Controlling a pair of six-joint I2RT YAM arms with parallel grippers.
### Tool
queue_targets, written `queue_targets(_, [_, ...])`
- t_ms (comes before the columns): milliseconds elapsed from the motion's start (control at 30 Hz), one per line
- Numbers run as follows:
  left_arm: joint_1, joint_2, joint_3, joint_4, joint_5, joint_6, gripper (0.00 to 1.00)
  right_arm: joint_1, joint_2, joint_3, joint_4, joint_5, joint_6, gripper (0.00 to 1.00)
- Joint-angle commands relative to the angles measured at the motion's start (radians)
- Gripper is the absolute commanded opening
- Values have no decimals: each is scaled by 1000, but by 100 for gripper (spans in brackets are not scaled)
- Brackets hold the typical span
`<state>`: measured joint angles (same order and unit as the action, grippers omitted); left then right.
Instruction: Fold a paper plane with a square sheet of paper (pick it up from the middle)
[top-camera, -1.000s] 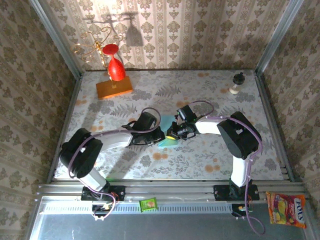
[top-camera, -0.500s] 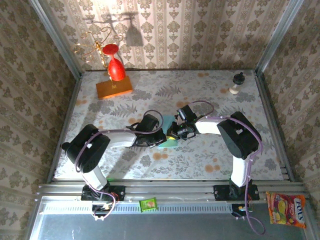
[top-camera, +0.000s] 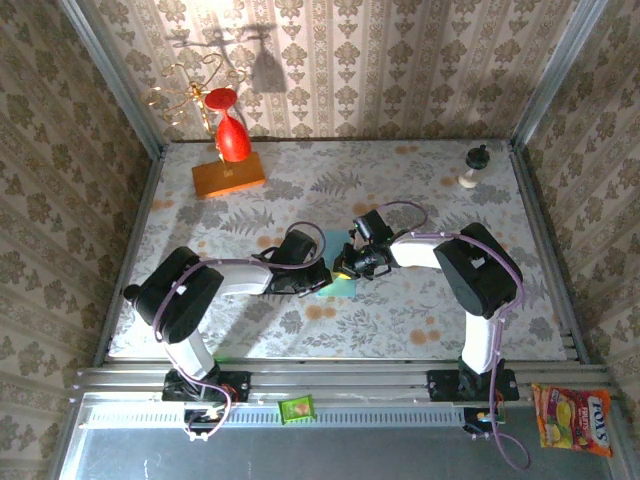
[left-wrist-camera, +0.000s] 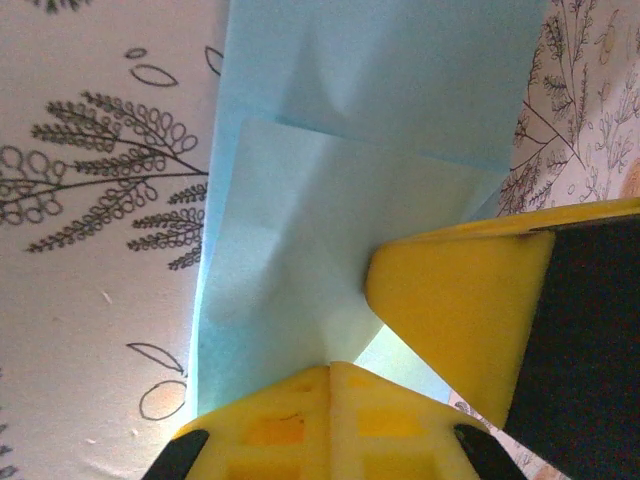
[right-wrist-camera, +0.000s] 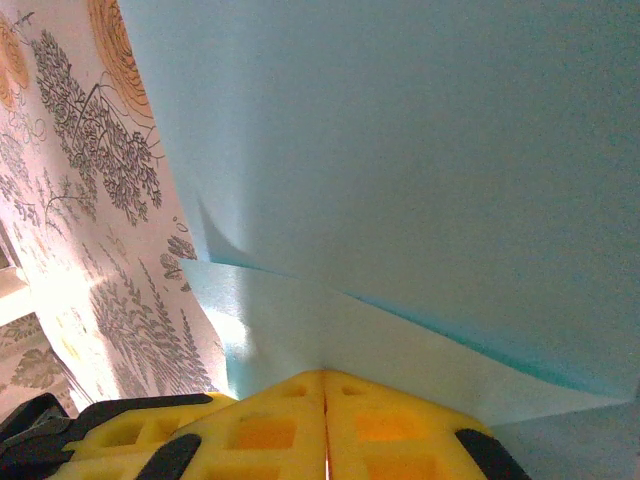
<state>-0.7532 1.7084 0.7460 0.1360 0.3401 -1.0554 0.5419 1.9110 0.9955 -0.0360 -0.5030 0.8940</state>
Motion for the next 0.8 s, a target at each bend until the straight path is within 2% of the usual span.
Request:
queue_targets(0, [12, 11, -26, -23, 12, -10, 6, 6, 83, -28, -144, 126, -4, 10])
queue_targets(367, [38, -37, -140, 17, 71, -51, 3, -14, 89, -31, -202, 146, -47, 9])
queue_targets(600, [37, -149, -215, -47, 44, -59, 2, -19, 90, -32, -214, 148, -63, 9])
queue_targets(767, [35, -237, -166, -119, 20, -17, 2, -19, 87, -23, -220, 143, -72, 9])
